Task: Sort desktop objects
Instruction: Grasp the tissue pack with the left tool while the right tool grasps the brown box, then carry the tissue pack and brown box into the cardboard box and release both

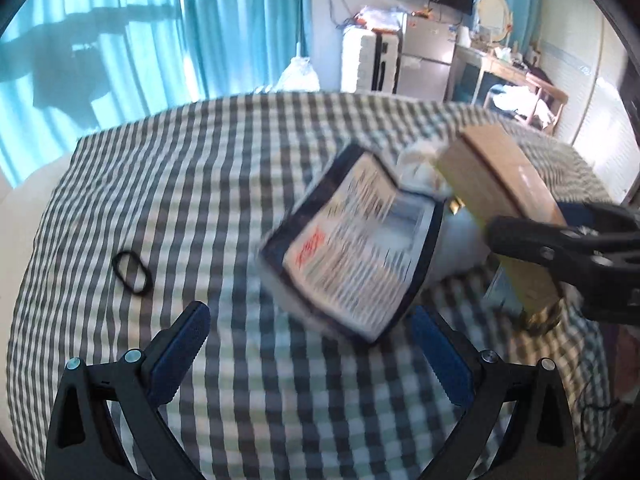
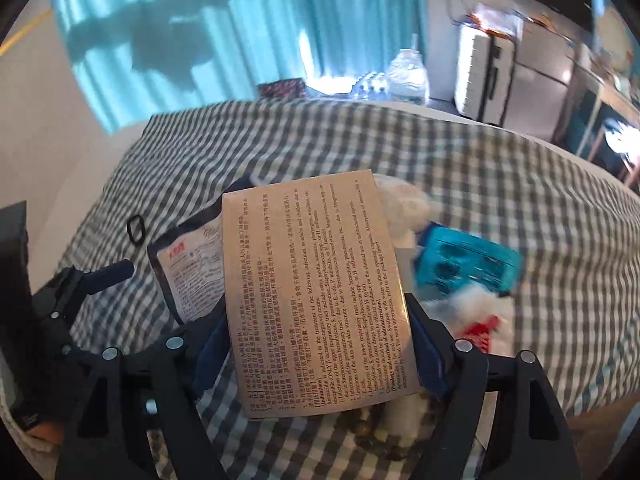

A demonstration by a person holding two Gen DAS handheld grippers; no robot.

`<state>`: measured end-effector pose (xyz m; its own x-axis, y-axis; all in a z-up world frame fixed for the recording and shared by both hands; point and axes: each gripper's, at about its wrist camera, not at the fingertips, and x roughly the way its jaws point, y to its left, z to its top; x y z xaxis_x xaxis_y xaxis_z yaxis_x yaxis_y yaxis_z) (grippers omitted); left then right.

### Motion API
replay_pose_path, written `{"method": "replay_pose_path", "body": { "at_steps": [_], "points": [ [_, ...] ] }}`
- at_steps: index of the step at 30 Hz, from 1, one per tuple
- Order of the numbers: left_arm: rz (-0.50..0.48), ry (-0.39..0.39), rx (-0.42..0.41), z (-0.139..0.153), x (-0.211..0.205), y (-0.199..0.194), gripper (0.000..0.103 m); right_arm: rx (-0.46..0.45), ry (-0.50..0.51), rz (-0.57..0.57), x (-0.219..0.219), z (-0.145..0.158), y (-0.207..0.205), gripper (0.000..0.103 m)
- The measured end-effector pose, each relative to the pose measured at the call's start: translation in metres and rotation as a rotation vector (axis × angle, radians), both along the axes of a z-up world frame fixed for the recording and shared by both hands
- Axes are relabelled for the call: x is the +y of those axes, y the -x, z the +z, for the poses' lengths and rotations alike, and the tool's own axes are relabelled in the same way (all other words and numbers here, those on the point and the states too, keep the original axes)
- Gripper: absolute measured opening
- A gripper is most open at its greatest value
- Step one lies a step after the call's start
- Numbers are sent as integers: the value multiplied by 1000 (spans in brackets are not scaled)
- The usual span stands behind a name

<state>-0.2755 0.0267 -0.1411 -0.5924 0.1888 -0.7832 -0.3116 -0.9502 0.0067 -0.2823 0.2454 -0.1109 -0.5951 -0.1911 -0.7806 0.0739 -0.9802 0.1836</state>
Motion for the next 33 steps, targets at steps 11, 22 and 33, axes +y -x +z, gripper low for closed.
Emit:
{"method": "replay_pose_path", "body": {
  "at_steps": [11,22,33],
  "points": [
    [-128,10,-11,-14,32,47,101,30,79,-77,34,17,-38,76],
    [-91,-22,-125,-1,4,33,26,10,128,-70,34,25,-63,75],
    [41,-199,-120,65,-32,-83,24,70,202,-91,18,70,-139,75]
  ]
}}
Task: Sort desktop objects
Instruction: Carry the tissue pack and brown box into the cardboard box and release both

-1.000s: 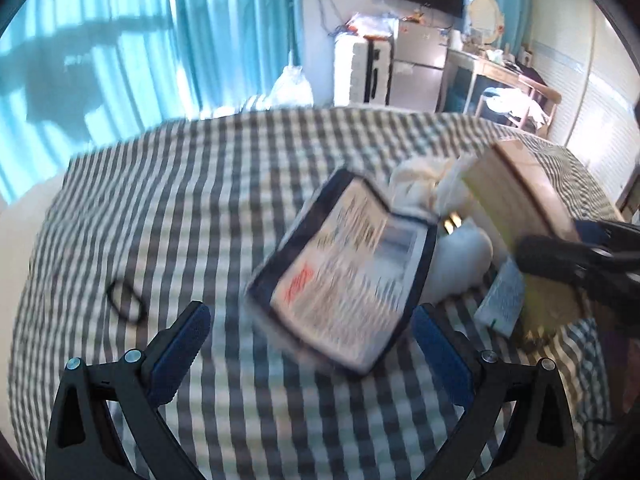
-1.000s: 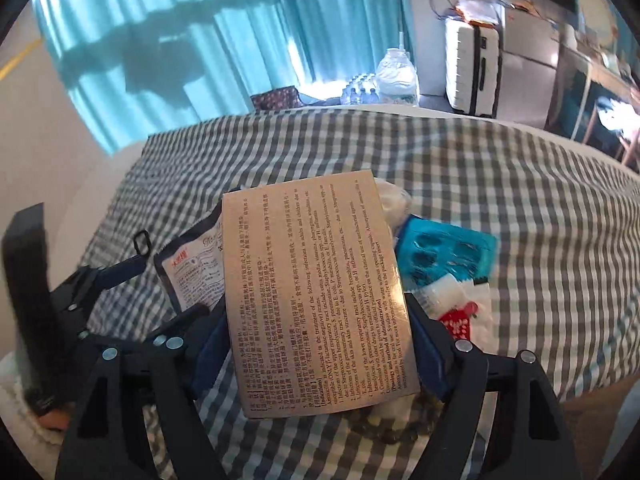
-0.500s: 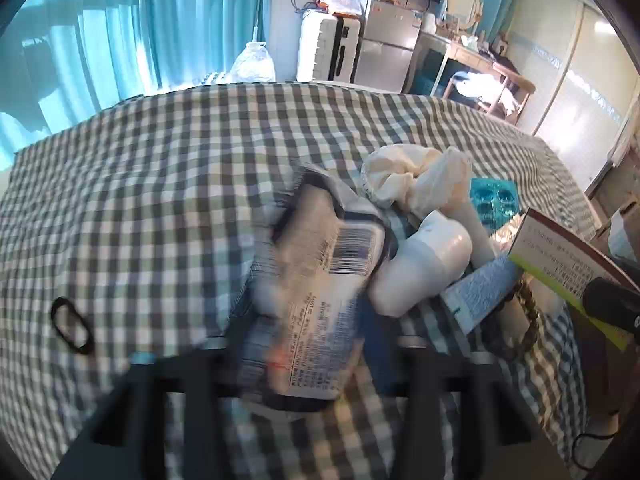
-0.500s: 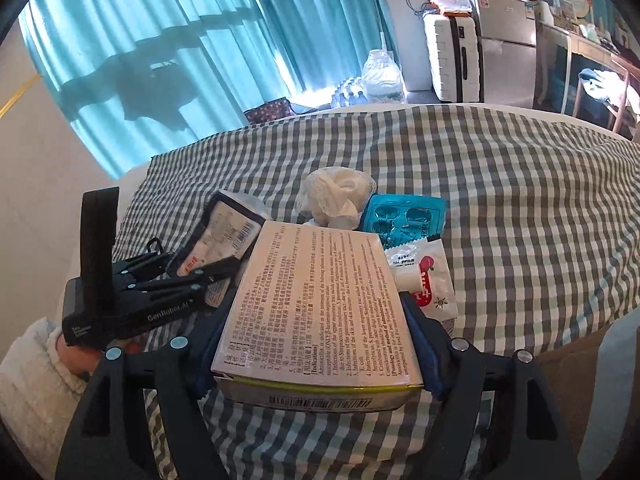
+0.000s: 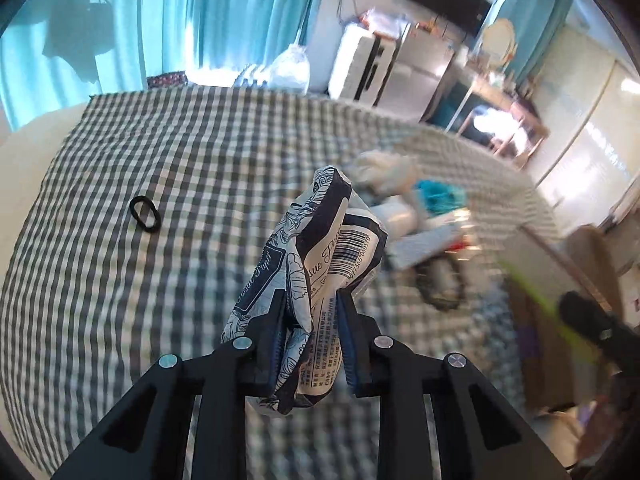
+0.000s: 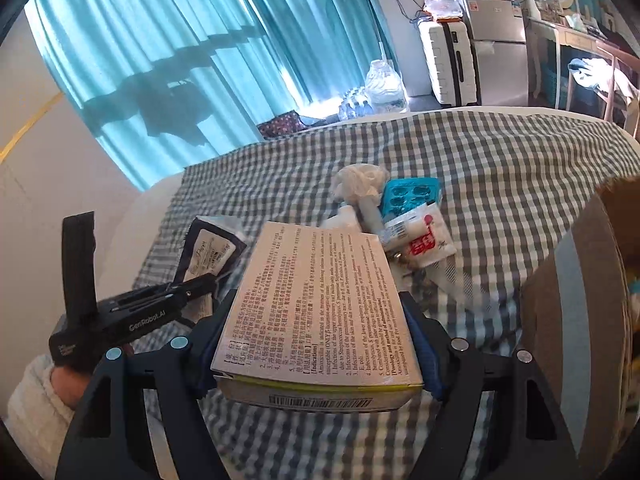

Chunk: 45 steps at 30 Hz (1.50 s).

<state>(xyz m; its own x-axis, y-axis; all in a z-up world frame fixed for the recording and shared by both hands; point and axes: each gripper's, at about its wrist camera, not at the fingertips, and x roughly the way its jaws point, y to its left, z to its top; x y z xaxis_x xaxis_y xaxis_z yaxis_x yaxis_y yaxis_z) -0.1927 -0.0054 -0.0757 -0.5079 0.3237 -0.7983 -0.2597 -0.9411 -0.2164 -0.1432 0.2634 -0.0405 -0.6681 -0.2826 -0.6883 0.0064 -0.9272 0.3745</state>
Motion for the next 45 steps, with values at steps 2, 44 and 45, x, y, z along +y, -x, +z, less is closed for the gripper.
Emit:
{"method": "replay_pose_path", "body": {
  "at_steps": [2,44,45],
  "points": [
    [-10,10,10,13,6,-15,24,15,-14,13,-9,9,-13,75],
    [-507,44,165,113,318,-120,24,173,-128,-424,252,95,-151,75],
    [-515,55,159,107,327,-119,24,164,-125,-427,259,90,-150,75]
  ]
}}
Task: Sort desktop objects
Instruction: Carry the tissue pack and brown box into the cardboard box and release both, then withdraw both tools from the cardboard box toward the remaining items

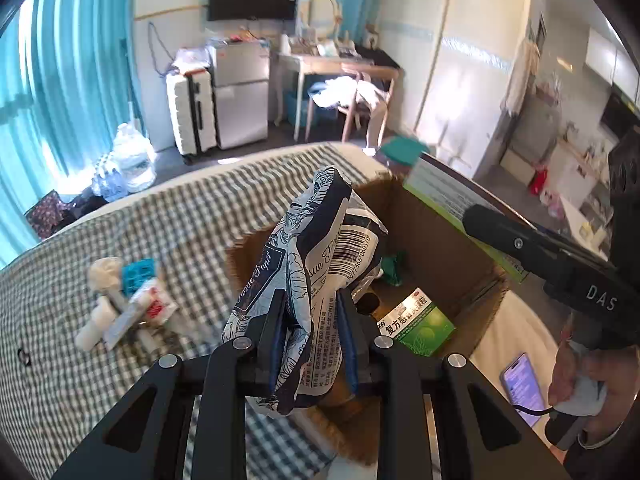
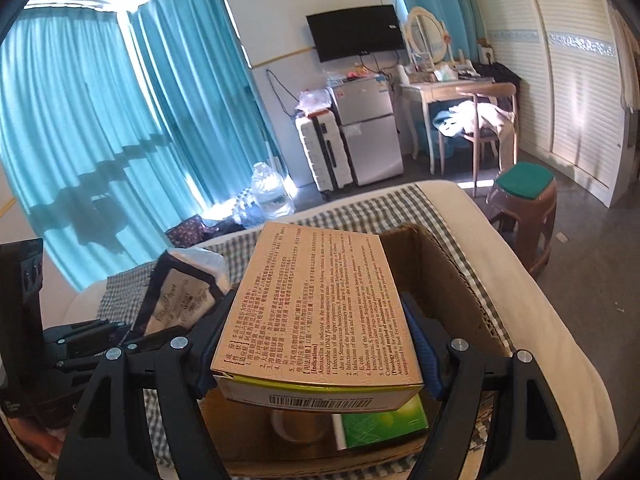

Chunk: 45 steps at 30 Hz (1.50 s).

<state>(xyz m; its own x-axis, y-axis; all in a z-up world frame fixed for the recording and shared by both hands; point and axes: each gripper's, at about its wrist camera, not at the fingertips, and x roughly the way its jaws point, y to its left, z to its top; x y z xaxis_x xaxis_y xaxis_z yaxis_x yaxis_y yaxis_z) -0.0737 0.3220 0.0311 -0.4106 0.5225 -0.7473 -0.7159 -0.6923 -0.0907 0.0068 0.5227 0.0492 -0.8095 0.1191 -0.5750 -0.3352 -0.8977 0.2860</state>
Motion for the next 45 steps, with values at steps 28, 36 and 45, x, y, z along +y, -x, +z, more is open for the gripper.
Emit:
{"method": "replay_pose_path", "body": {
  "at_steps": [28,36,45],
  "points": [
    [304,60,45,-6,-125,16,99,-7,73,-42,-18,-13,-8,84],
    [578,107,153,22,-227,13,101,18,27,66,-93,6,6,84],
    [798,171,245,39,-299,6,103,30,-9,260,-194,14,33,84]
  ]
}}
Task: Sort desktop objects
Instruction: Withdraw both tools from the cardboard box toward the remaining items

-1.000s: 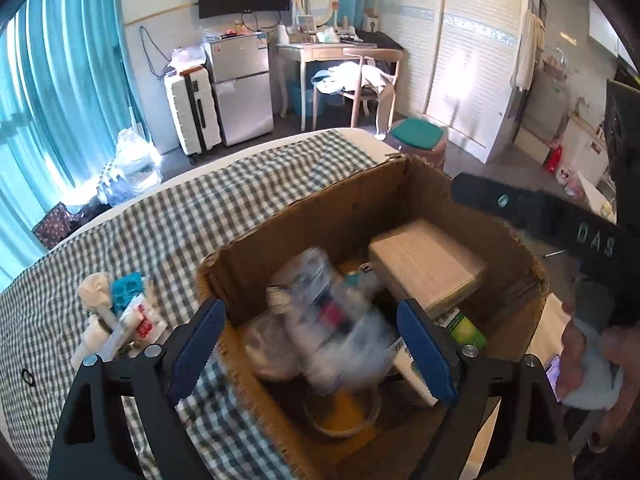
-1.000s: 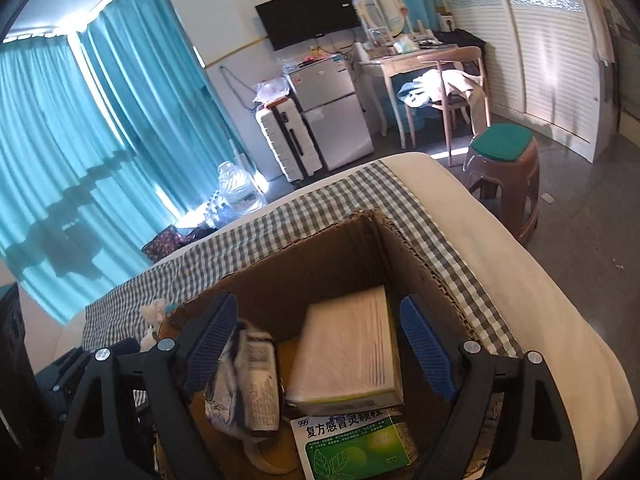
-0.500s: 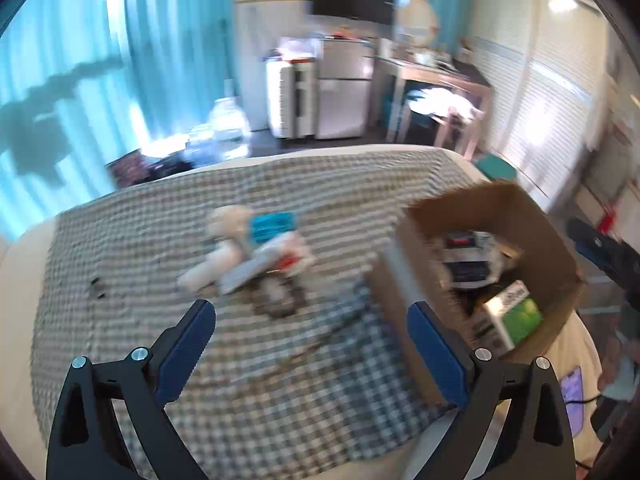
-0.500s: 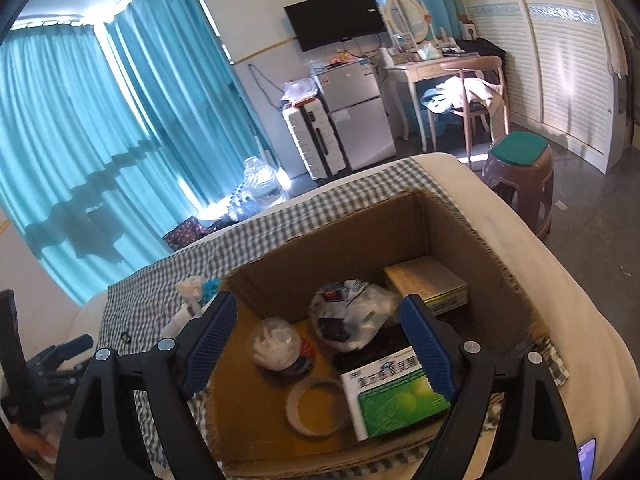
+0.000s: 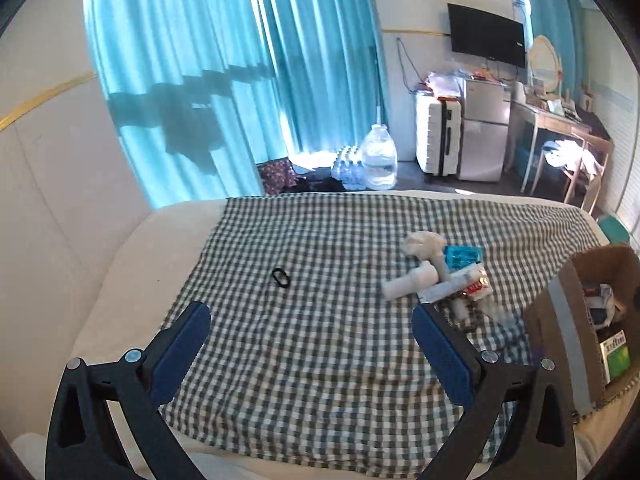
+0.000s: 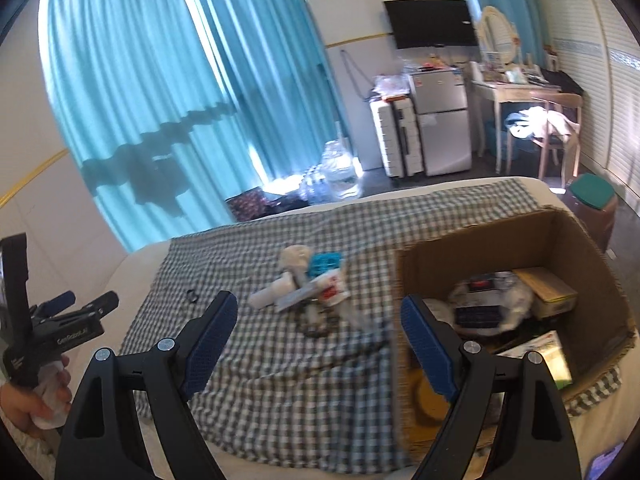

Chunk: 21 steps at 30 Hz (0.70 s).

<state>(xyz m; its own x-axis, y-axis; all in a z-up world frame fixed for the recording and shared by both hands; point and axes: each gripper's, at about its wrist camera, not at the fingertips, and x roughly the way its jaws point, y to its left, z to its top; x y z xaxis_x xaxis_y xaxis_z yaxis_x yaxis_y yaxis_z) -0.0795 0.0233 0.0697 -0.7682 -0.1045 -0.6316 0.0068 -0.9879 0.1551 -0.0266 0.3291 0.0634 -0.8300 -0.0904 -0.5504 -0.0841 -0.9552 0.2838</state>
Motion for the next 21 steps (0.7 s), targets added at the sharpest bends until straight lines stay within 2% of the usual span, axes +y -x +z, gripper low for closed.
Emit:
{"method": "replay_pose_path", "body": {
  "at_steps": [5,9,21],
  "points": [
    [-48,-71,8,-3,-27,-3,103,-20,-51,94,-50,-10,17,84],
    [-42,-85,-5,-15,-43,1,103,-60,-102,129,-73,-25,32,84],
    [32,-148,-132,-78,-83,42,103,-206,-120,134,-91,-86,79,84]
  ]
}}
